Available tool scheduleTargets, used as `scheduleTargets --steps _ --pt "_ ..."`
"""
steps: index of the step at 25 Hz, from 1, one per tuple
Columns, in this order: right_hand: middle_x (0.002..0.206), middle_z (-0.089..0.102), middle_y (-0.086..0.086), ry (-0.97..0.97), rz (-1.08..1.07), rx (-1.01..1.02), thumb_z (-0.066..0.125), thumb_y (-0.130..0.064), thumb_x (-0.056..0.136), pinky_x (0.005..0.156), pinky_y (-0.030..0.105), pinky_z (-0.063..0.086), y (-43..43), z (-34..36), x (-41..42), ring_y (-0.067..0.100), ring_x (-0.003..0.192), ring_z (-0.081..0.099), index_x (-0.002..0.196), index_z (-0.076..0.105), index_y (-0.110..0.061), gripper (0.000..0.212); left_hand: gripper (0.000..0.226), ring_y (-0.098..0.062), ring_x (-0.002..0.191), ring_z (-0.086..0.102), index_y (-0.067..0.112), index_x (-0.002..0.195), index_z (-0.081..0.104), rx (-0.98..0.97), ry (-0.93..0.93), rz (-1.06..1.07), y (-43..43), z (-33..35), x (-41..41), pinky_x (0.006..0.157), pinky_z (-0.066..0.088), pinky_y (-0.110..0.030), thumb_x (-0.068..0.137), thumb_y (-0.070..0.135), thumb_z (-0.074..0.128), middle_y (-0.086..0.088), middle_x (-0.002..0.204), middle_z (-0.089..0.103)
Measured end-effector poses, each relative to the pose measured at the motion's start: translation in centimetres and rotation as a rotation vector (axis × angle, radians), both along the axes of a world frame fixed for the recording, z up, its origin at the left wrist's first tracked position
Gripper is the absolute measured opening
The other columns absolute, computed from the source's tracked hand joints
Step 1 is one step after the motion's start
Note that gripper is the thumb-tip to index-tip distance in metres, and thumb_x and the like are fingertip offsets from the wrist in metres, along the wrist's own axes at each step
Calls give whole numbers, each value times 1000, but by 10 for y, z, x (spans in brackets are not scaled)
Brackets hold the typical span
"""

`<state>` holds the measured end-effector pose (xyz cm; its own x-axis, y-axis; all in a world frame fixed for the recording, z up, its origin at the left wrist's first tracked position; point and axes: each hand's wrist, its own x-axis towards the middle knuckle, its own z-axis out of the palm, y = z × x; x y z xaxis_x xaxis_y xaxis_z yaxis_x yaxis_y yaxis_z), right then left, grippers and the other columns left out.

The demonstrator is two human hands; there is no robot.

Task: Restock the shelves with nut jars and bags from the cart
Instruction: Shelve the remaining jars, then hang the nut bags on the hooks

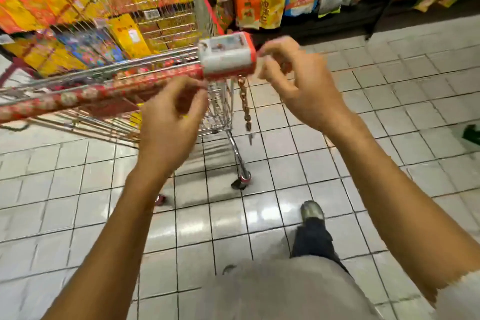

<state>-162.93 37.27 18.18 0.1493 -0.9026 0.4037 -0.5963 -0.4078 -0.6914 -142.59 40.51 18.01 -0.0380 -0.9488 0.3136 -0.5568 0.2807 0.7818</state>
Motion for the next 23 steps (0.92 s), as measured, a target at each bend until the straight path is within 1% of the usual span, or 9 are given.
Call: scheduleTargets --steps 3,6,8,12,14,16,18,20,23 --pt "81 65 -1 7 -99 373 47 -18 96 78 39 51 -7 -65 -119 17 75 64 104 60 -11 17 8 -14 72 67 32 82 59 282 -22 -140 -14 -64 -118 71 53 -30 87 27 56 10 71 66" --pt "75 65 -6 -40 -185 532 47 -17 96 72 26 52 -27 -123 -220 16 72 65 96 60 -19 13 17 -11 68 67 23 78 61 537 98 -22 -41 -124 -208 70 53 -33 90 12 57 -4 75 69" --pt "74 66 -7 -51 -230 647 46 -20 96 72 28 52 -36 -152 -260 15 71 65 92 59 -24 14 22 -14 70 68 29 75 61 658 136 55 -58 -143 -234 71 53 -34 91 14 56 2 69 67" --pt "85 67 0 243 -15 928 43 -18 97 79 42 52 -90 -191 -311 25 83 65 98 62 -14 19 14 -28 84 67 21 87 66 749 -145 30 -110 -164 -258 78 53 -41 91 14 56 -5 84 70" --pt "82 66 -4 281 42 902 43 -16 96 77 37 52 -142 -195 -318 19 81 65 97 63 -16 20 12 -17 81 68 16 92 68 685 -194 92 -146 -164 -253 75 54 -33 92 14 56 -1 84 71" --pt "78 65 -10 176 85 856 43 -15 96 72 27 49 -207 -190 -308 2 74 63 94 62 -21 19 12 9 72 64 18 93 67 619 -60 217 -189 -161 -243 67 48 -10 92 12 57 13 72 67" --pt "77 65 -12 134 162 783 43 -17 97 71 21 46 -287 -178 -279 -7 71 62 94 59 -25 18 16 15 66 61 23 91 65 539 73 357 -242 -158 -233 60 43 -4 92 9 56 17 67 63" --pt "79 67 -6 147 242 646 45 -20 97 72 27 49 -376 -154 -229 -2 74 63 94 61 -22 16 17 11 62 61 23 92 64 472 194 441 -304 -152 -221 61 47 -9 93 8 54 15 67 64" --pt "85 68 0 193 451 485 47 -23 96 79 40 51 -490 -96 -139 18 84 65 97 64 -15 19 21 10 57 58 26 87 62 397 318 564 -385 -123 -195 60 45 -10 93 8 54 15 65 64"
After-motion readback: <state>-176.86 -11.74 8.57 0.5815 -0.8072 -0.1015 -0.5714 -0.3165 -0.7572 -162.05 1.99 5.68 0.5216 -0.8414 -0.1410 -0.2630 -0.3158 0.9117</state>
